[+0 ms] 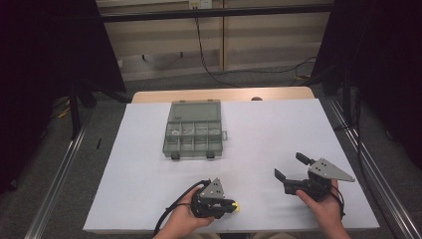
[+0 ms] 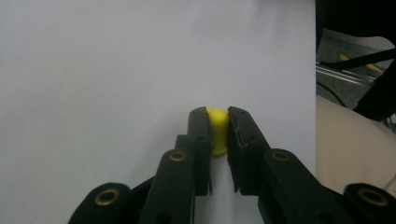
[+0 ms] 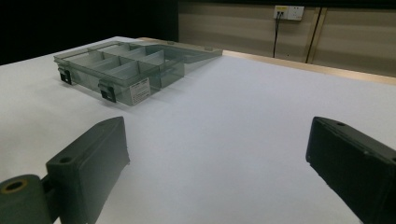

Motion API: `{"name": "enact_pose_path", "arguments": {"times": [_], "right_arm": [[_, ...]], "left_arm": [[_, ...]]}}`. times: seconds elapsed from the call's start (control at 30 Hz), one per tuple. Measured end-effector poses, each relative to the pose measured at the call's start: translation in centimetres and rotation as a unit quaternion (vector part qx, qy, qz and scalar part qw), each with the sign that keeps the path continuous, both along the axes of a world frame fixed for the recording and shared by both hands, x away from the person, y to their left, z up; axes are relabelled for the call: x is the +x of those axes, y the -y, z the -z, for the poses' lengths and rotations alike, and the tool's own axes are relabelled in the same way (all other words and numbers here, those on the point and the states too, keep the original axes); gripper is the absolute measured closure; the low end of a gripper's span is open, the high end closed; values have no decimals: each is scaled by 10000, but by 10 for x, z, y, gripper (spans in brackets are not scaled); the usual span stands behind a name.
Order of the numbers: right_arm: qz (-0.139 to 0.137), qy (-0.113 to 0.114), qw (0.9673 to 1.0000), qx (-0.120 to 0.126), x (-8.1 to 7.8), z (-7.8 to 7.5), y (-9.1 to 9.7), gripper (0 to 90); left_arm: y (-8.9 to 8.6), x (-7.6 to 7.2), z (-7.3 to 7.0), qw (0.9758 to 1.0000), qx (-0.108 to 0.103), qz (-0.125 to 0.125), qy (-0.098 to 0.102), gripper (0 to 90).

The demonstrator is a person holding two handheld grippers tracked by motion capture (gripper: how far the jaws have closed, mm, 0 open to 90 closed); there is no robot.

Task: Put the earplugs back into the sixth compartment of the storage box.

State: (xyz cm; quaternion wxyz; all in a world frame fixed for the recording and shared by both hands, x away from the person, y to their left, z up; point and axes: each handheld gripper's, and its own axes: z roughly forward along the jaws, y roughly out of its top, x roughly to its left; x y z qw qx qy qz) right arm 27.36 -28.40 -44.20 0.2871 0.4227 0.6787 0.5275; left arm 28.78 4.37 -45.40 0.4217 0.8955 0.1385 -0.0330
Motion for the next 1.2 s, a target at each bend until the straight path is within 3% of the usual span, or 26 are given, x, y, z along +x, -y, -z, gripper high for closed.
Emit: {"name": "enact_pose_path", "arguments": {"times": [0.33,0.57,0.73,0.93,1.13,1.2], "right_arm": [[-19,27,10000,15,-1,-1,0,52],[-22,30,10000,38,-2,-1,0,51],[-25,37,10000,32,-2,-1,0,52],[-38,39,10000,37,-3,-1,0,52],[-38,46,10000,54,-4,-1,0,52],[-37,59,10000,47,-4,-2,0,52]], "left_arm": [[-7,7,-7,9988,-278,-334,-240,801],[-17,19,-17,9972,-346,-624,-205,799],[-22,28,-21,9948,-421,-905,-218,799],[-29,40,-27,9925,-383,-1154,-140,799],[-36,51,-30,9888,-427,-1413,-214,799],[-39,54,-30,9882,-355,-1478,-187,799]]}}
